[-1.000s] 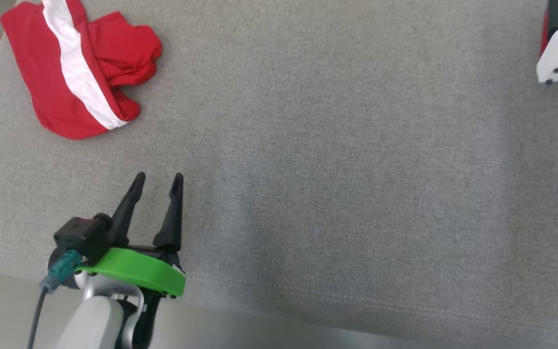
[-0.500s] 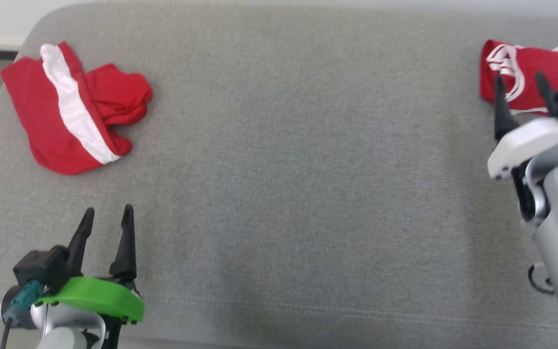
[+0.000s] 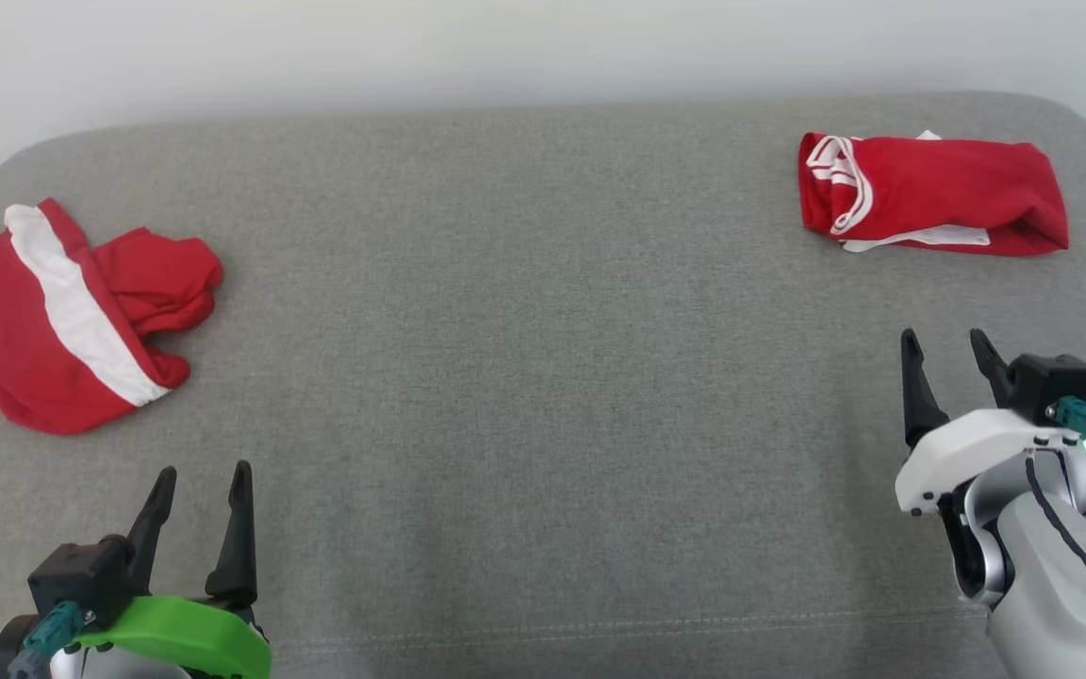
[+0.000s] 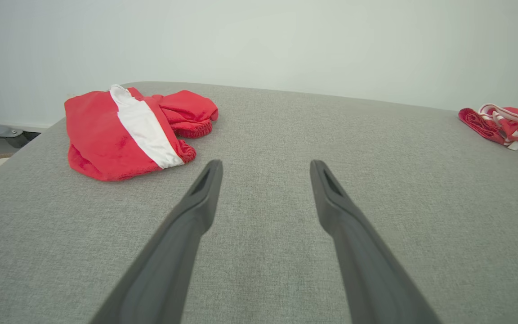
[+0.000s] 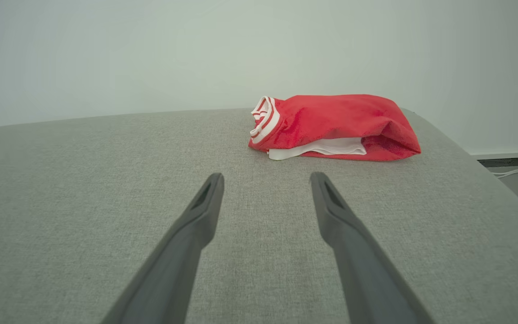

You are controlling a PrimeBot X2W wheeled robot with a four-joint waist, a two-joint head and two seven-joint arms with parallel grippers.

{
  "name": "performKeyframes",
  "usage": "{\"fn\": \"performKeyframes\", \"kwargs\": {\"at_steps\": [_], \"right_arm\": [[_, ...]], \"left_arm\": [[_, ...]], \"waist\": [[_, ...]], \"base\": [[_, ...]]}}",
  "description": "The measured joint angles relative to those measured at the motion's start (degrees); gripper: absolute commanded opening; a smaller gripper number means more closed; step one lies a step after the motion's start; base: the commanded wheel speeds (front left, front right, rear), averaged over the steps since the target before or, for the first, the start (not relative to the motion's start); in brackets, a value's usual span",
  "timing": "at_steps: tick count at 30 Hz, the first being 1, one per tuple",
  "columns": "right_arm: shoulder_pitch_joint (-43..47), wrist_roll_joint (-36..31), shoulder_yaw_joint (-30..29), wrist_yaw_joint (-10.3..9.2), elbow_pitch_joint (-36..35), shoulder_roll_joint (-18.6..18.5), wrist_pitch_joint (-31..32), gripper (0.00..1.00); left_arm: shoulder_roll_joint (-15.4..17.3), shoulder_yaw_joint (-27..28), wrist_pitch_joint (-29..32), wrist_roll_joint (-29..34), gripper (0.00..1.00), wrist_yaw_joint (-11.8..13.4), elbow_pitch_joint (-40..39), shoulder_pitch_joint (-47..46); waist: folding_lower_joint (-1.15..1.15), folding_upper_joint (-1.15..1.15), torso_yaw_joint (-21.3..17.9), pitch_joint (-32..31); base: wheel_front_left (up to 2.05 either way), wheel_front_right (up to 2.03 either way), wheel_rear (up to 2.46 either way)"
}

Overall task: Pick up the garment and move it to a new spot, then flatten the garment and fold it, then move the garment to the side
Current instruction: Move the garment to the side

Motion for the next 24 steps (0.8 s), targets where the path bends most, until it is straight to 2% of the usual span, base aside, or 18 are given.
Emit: {"fn": "performKeyframes", "kwargs": {"at_steps": [15, 24], "right_arm": [[10.37, -0.47, -1.63, -0.97, -6.0, 0.25, -0.25, 1.0], [12.89, -1.14, -2.99, -1.4, -10.16, 0.32, -0.41, 1.0]], "left_arm": [[0.65, -0.58, -0.16, 0.85, 1.0, 0.53, -2.0, 3.23], [0.71, -1.24, 0.32, 1.04, 1.0, 0.74, -3.54, 3.25]], "waist": [[0.0, 0.0, -5.72, -4.69], [0.0, 0.0, -6.36, -4.64]], "base": [[0.0, 0.0, 0.0], [0.0, 0.0, 0.0]]}}
